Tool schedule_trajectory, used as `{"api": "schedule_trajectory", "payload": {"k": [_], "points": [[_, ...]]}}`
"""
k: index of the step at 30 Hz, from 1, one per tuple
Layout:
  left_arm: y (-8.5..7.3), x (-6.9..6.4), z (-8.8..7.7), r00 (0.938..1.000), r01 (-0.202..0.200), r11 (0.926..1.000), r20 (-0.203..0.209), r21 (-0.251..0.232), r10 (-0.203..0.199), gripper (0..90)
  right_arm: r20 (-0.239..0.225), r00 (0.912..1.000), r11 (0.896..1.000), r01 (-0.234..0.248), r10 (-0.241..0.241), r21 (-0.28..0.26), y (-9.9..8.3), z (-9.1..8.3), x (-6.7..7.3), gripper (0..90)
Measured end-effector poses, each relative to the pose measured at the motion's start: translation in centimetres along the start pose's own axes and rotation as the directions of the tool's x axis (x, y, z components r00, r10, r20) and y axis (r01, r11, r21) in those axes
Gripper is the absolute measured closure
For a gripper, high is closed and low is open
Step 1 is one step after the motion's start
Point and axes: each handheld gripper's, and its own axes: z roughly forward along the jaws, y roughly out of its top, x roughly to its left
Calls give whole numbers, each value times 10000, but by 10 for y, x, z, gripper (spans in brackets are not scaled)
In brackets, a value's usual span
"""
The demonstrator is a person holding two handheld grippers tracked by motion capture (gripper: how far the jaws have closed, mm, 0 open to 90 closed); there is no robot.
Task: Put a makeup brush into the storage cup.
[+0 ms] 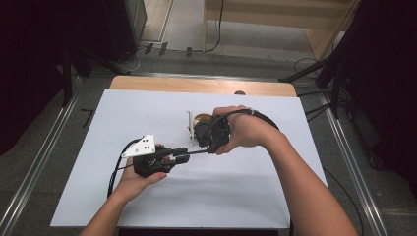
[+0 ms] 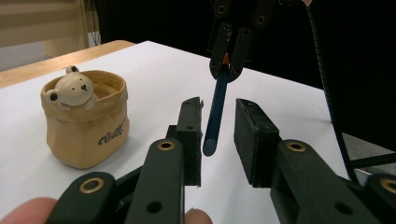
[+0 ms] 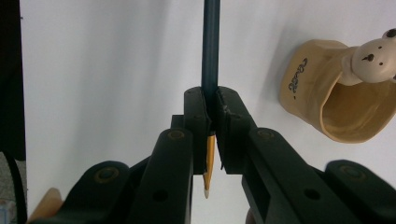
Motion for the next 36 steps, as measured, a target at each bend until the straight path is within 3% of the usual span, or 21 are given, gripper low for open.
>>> {"api": "schedule_trajectory", "payload": {"k": [9,15,19,22,27,31,36], "points": [[-1,1,0,9998,-45,9999,171,96,43,819,-129,9999,10000,29,-29,14,0,0,3,847],[0,1,1,9974,-3,9997,724,245,-14,863,-116,9992,9992,383,-382,70,0,1,3,845],[0,1,0,9940,34,9996,1094,266,-62,865,-424,9980,9989,467,-471,-100,-1,2,5,816],[1,1,0,9928,-56,9997,1199,251,25,866,-352,9993,9998,129,-135,-176,-2,1,8,542],[1,0,0,9944,-106,9995,1058,311,73,866,-262,9979,9978,-584,592,308,-1,5,12,146],[1,0,-1,9950,-104,9997,996,240,80,866,-153,9915,9915,-1288,1291,195,-5,8,12,0],[1,1,-3,9962,-152,9997,861,212,133,866,49,9837,9836,-1798,1799,-129,-16,8,11,0]]}}
